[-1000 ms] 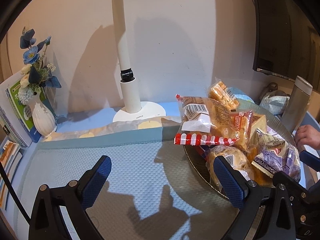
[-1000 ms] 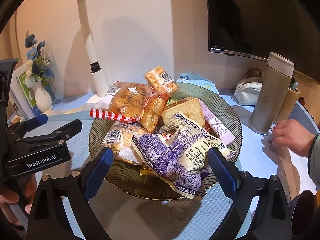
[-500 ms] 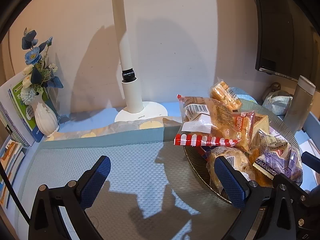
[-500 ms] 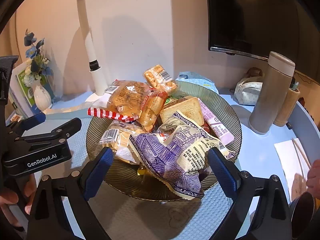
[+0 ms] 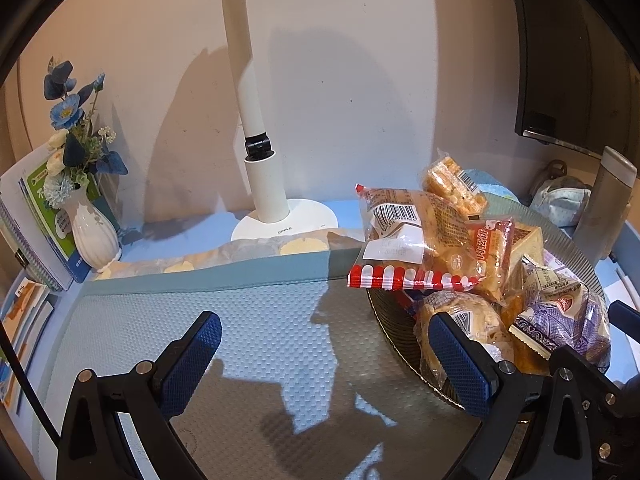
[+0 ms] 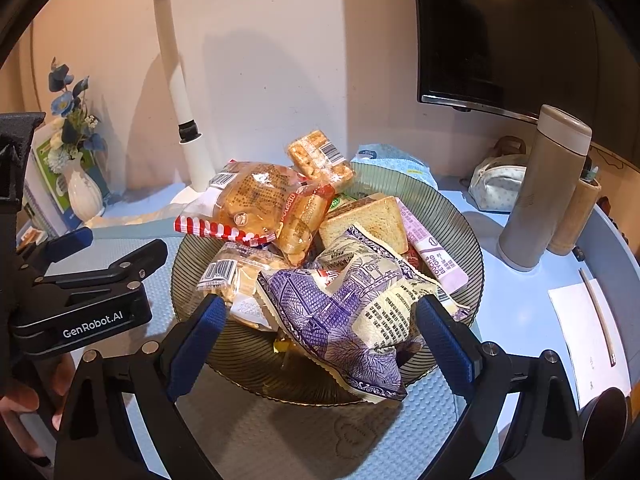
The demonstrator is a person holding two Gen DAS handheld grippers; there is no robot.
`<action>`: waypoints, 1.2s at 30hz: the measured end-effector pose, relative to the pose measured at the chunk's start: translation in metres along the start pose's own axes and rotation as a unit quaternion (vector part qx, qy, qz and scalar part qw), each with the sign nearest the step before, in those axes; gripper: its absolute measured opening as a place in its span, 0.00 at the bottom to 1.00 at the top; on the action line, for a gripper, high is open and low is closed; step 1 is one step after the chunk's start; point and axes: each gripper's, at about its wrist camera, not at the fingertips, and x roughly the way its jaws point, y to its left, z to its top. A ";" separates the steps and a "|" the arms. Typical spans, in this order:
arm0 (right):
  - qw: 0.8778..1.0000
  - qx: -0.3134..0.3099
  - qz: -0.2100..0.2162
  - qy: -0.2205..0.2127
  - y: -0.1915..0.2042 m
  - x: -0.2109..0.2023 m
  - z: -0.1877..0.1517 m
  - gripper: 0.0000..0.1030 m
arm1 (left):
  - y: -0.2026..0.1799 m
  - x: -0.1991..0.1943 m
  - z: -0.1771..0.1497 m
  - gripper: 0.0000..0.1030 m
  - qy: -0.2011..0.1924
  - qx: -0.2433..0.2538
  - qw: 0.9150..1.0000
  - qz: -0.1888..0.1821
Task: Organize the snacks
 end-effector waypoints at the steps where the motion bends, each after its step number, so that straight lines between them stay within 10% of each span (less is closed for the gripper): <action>1: 1.000 0.000 0.000 0.000 0.000 0.000 0.000 0.94 | 0.000 0.000 0.000 1.00 0.000 0.000 1.000 0.000; 36: 1.000 -0.004 0.000 0.000 0.002 0.001 0.002 0.94 | -0.003 -0.001 0.000 1.00 -0.002 0.000 1.000 0.017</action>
